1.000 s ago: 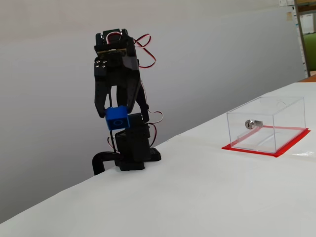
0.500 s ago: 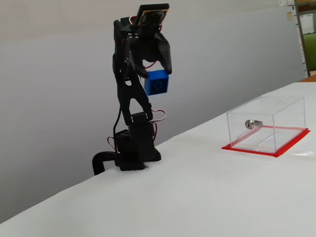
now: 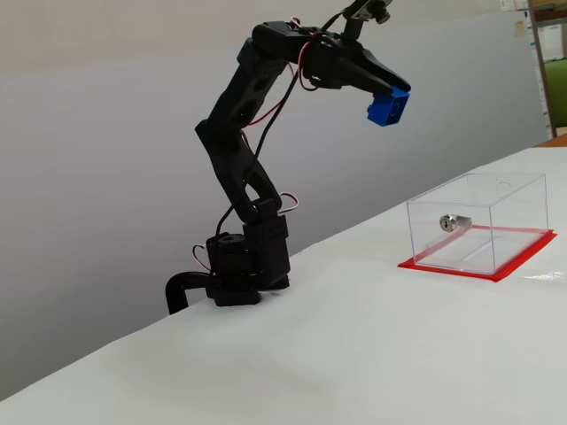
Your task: Pick the blue lego brick and place it into the transparent box
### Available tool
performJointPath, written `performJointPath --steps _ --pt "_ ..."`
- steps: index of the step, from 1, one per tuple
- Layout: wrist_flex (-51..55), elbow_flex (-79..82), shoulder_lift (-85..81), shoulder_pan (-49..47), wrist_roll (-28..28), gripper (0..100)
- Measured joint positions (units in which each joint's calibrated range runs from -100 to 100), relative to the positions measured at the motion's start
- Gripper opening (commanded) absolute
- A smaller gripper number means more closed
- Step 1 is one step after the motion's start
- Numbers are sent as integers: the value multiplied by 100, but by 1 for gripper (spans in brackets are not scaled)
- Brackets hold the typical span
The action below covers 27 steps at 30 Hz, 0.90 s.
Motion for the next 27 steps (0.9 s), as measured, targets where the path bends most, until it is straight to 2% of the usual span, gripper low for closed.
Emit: performJointPath --steps 8,27 --pt "0 0 0 -1421 0 13" --pt "0 424 8 -4060 20 13"
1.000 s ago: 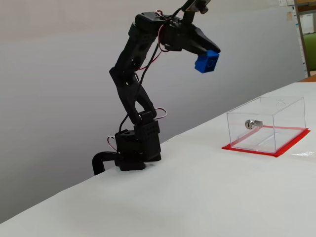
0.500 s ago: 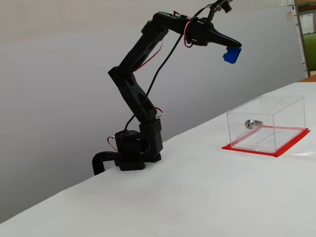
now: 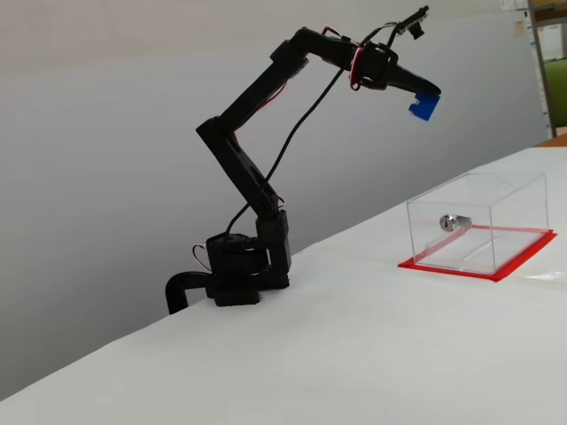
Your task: Pick the blue lego brick and place it into the transparent box
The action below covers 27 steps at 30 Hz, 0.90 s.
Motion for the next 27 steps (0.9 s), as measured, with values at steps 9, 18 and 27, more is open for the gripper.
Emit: performJointPath --steps 9,18,27 --pt "-206 26 626 -459 -5 13" --pt "-660 26 1066 -641 -5 13" --pt "-1045 35 1480 -823 -5 13"
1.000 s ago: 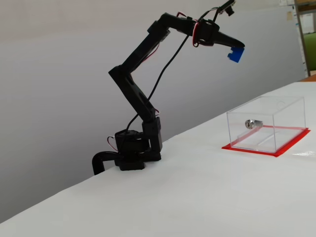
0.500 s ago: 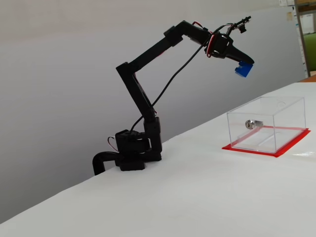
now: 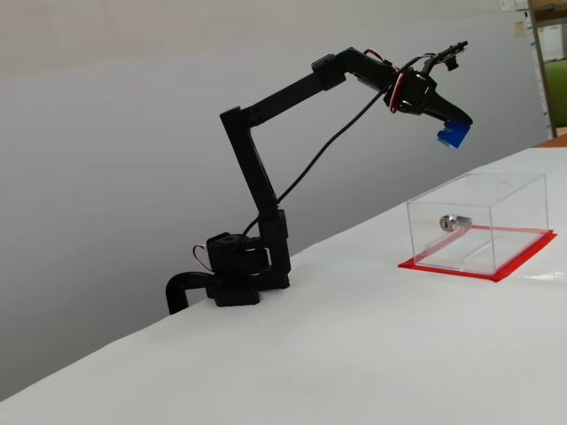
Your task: Pick the blue lego brick and place it into the transparent box
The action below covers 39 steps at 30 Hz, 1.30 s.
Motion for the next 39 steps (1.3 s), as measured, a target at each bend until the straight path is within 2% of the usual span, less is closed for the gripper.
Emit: performJointPath --steps 19,26,39 --pt "-386 0 372 -171 -161 13" --pt "-394 0 372 -171 -171 30" --pt "-394 0 372 -171 -161 30"
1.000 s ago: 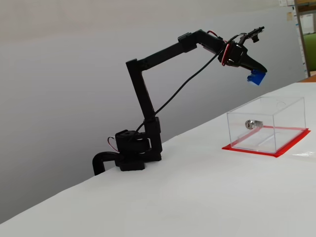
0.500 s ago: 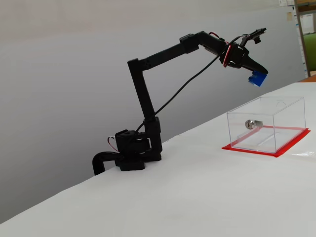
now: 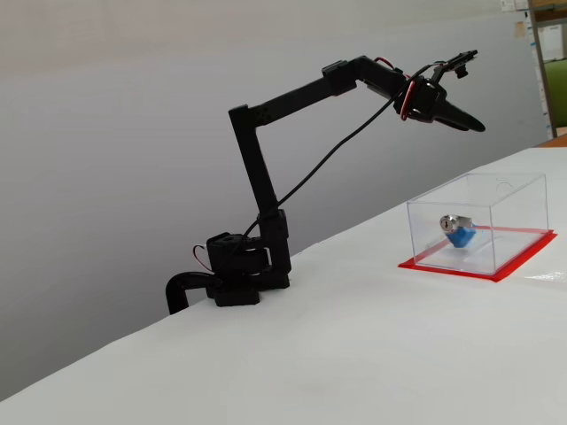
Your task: Pick the blue lego brick and place it into the transparent box
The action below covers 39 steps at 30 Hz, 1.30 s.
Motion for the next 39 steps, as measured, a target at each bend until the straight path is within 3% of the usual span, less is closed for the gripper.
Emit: performJointPath --steps 17,25,35,39 --pt "0 71 -228 21 5 30" --pt "-9 600 -1082 673 10 14" --pt "-9 1598 -2706 1731 10 2" --pt "-9 1739 -3374 2041 10 1"
